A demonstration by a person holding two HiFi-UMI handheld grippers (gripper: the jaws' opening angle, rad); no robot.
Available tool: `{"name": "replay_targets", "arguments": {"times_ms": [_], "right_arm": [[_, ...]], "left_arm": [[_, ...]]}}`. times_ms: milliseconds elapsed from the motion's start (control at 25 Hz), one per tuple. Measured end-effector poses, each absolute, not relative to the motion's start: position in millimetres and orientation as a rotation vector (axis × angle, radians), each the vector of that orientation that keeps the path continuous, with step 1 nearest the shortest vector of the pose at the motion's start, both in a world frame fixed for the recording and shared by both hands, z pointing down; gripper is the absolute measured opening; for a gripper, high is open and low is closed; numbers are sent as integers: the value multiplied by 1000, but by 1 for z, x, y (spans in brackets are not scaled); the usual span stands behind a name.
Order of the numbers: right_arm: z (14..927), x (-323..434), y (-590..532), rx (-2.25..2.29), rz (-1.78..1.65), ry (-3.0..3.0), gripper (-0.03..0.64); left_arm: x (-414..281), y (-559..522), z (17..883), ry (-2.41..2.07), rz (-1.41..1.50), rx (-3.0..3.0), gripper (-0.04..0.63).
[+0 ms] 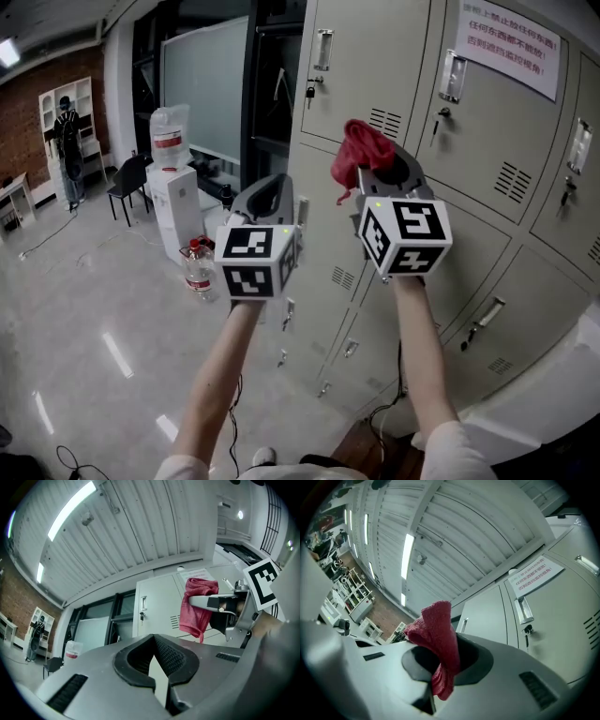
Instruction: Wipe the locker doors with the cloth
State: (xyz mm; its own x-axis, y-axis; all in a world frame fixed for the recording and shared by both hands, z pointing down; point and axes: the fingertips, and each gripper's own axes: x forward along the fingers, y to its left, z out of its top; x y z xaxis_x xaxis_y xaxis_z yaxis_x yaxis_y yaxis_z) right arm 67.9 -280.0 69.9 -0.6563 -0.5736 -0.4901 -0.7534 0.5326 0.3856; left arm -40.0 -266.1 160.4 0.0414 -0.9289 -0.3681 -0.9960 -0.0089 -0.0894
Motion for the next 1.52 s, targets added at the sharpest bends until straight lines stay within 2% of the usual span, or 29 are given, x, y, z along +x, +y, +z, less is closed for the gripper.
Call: {"name": "replay_targets", "arguments": {"times_ms": [280, 960, 1200, 1520], "right_arm": [[51, 26, -299, -1163, 874, 2408, 31], [40, 14, -349, -1208, 947, 2371, 31], [-19, -6, -356, -1216, 1003, 2279, 31], [-146, -60, -376, -1246, 1192, 2295, 31]], "left_arm": [[-83, -293, 130, 1858, 316, -2039, 15], [-66, -349, 98, 1697, 376, -2109, 15], [-83, -380, 46, 1602, 393, -2122, 15], [-103, -422, -28, 1522, 446, -2158, 15]]}}
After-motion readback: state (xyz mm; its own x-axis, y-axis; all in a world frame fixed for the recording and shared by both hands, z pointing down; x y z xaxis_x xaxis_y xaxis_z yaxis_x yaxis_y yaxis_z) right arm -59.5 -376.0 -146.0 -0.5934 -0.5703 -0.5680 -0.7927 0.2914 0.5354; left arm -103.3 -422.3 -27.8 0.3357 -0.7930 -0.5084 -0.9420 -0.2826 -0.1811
